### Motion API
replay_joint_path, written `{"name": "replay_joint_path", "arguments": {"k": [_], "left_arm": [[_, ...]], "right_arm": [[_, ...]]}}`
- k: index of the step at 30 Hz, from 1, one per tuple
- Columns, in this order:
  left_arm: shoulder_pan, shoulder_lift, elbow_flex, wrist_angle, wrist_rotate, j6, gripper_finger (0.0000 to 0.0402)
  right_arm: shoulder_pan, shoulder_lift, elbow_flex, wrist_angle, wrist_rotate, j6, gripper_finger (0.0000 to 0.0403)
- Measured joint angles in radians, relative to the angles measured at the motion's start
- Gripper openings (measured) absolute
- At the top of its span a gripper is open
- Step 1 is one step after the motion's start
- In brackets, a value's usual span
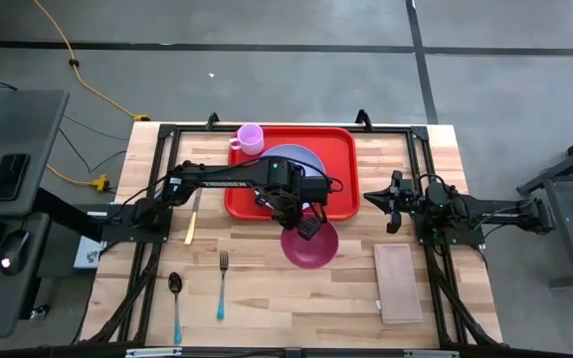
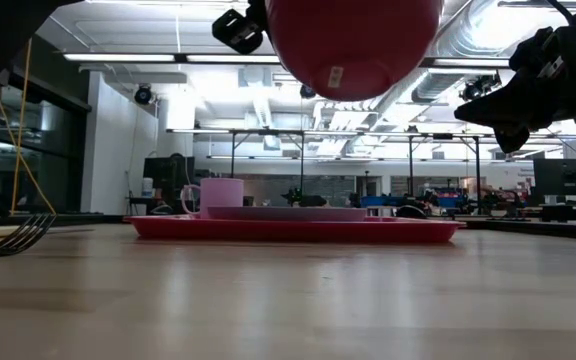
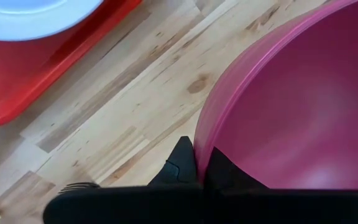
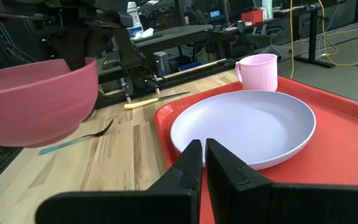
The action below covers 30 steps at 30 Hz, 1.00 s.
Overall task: Set up tray
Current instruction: Put the red bowl on the blue plate on the orange serving tray
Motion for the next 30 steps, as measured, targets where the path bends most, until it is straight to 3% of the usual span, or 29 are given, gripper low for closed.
{"name": "replay_joint_path", "arguments": {"k": [10,30], "left_arm": [[0.034,0.0,0.0,-0.014,-0.021,0.05,0.0015],[0.232,0.001,0.0,-0.024,-0.055,0.248,0.0015]], "right_arm": [[0.0,0.0,0.0,-0.001,-0.006,0.0,0.0],[0.0,0.0,0.0,-0.002,-0.019,0.0,0.0]]}}
